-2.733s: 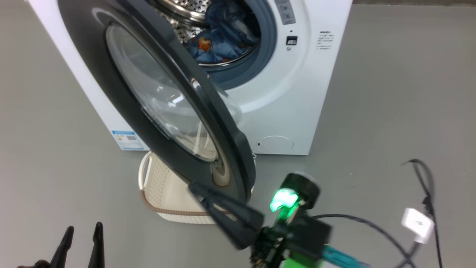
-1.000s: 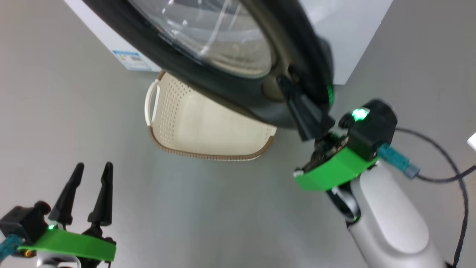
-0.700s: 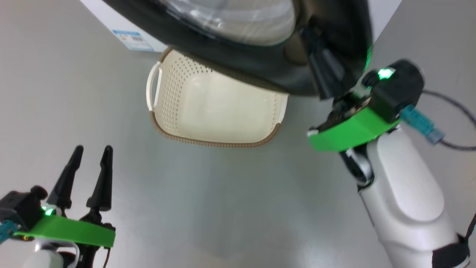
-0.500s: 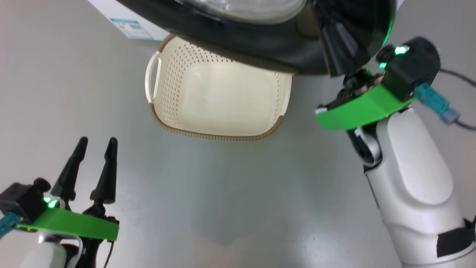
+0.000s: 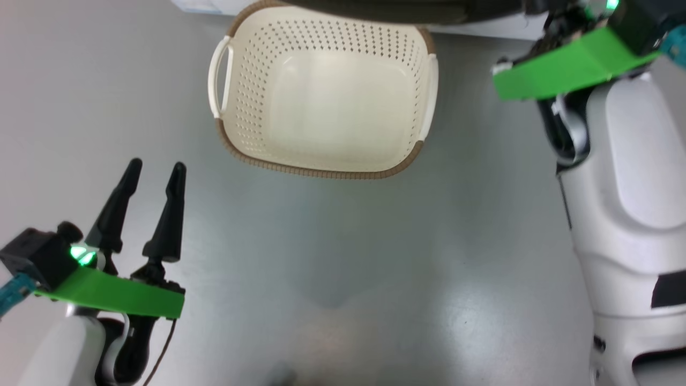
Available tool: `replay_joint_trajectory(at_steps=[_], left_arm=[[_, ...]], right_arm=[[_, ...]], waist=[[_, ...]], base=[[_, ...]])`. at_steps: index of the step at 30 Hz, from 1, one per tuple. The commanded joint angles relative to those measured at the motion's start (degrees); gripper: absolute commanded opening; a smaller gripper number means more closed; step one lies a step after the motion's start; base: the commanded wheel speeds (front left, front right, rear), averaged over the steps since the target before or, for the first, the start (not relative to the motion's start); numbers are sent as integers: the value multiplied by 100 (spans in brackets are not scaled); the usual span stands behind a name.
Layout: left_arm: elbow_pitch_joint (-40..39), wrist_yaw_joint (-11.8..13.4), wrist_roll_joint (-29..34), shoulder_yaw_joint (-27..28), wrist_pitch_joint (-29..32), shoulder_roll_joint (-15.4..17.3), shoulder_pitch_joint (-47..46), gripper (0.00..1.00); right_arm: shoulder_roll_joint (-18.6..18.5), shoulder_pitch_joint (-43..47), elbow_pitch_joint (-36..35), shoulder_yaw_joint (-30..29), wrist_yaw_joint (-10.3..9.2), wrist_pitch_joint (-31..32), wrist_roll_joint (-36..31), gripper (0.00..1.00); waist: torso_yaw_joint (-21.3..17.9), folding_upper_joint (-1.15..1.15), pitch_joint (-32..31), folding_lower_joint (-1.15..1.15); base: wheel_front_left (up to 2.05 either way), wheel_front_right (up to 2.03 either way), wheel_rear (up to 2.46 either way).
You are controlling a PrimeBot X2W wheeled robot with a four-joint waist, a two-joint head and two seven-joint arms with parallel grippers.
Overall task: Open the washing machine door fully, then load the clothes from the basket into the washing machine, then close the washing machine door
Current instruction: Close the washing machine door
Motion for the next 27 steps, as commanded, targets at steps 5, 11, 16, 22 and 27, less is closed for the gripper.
replay_joint_trajectory(at_steps=[5, 11, 16, 22, 27], left_arm=[[-156, -9, -131, 194, -36, 225, -194, 100], [-157, -9, -170, 171, -36, 243, -279, 100], [-158, -9, -170, 140, -36, 242, -331, 100], [-158, -9, -159, 143, -36, 233, -358, 100], [-127, -9, -121, 227, -36, 242, -269, 100]], right_arm=[[129, -519, 27, -81, 8, -25, -265, 0], [129, -972, 207, -161, 8, -25, -496, 0], [129, -1166, 296, -201, 8, -25, -491, 0], [129, -1058, 359, -181, 8, -25, -432, 0], [129, -716, 359, 28, 8, -25, -240, 0]], waist=[[121, 0, 232, 0], [129, 0, 398, 0], [91, 0, 409, 0], [31, 0, 300, 0], [-61, 0, 96, 0]], base=[[0, 0, 0], [0, 0, 0], [0, 0, 0], [0, 0, 0], [0, 0, 0]])
